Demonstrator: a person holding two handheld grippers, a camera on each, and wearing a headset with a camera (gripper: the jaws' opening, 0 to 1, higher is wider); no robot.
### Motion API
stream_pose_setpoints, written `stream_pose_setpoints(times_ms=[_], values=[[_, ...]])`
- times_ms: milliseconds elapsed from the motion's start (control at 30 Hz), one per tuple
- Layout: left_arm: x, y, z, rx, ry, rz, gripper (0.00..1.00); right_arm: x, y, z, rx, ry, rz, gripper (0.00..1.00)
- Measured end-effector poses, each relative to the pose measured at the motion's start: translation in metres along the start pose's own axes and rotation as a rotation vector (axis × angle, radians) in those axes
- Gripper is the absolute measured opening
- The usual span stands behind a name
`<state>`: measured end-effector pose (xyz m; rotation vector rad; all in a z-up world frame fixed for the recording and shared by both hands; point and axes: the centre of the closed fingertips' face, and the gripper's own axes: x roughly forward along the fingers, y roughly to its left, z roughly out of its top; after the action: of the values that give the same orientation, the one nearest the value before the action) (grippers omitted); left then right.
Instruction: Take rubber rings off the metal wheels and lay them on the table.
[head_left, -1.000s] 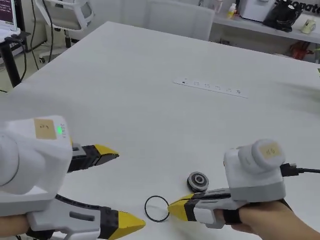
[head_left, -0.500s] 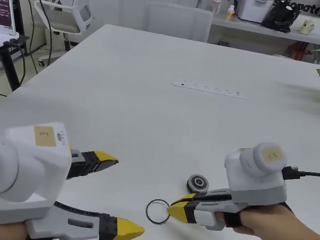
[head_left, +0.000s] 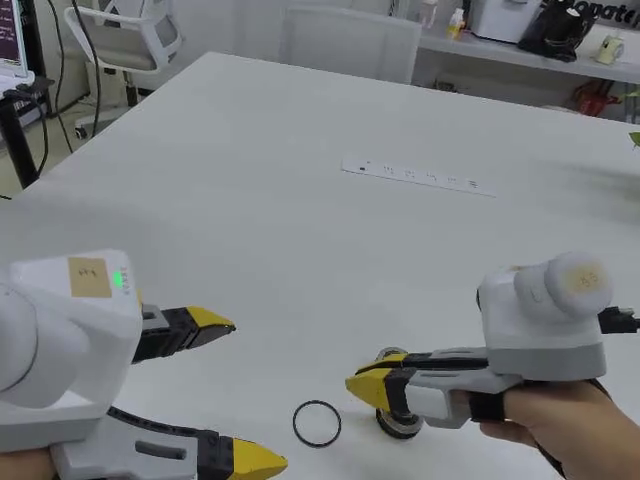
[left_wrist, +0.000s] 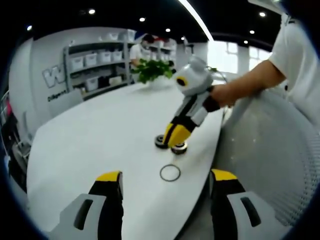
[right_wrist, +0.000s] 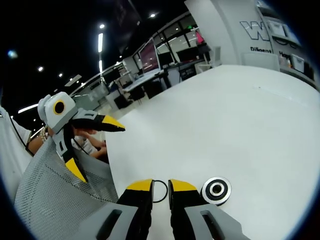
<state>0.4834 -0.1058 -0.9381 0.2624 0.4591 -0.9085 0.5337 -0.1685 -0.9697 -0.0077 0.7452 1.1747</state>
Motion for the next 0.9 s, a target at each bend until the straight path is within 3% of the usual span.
stream_pose_setpoints(times_ms=[233, 600, 900], values=[[0.000, -0.001, -0.001, -0.001, 0.004, -0.005, 0.71, -0.015, 0.002, 0.020, -0.023, -0.065, -0.005, 0.10], [0.001, -0.003, -0.001, -0.001, 0.007, -0.013, 0.71, -0.047, 0.000, 0.052, 0.003, -0.213, -0.018, 0.10], [0.000, -0.005, 0.002, -0.003, -0.007, -0.022, 0.71, -0.070, -0.011, 0.062, 0.034, -0.278, -0.045, 0.10]])
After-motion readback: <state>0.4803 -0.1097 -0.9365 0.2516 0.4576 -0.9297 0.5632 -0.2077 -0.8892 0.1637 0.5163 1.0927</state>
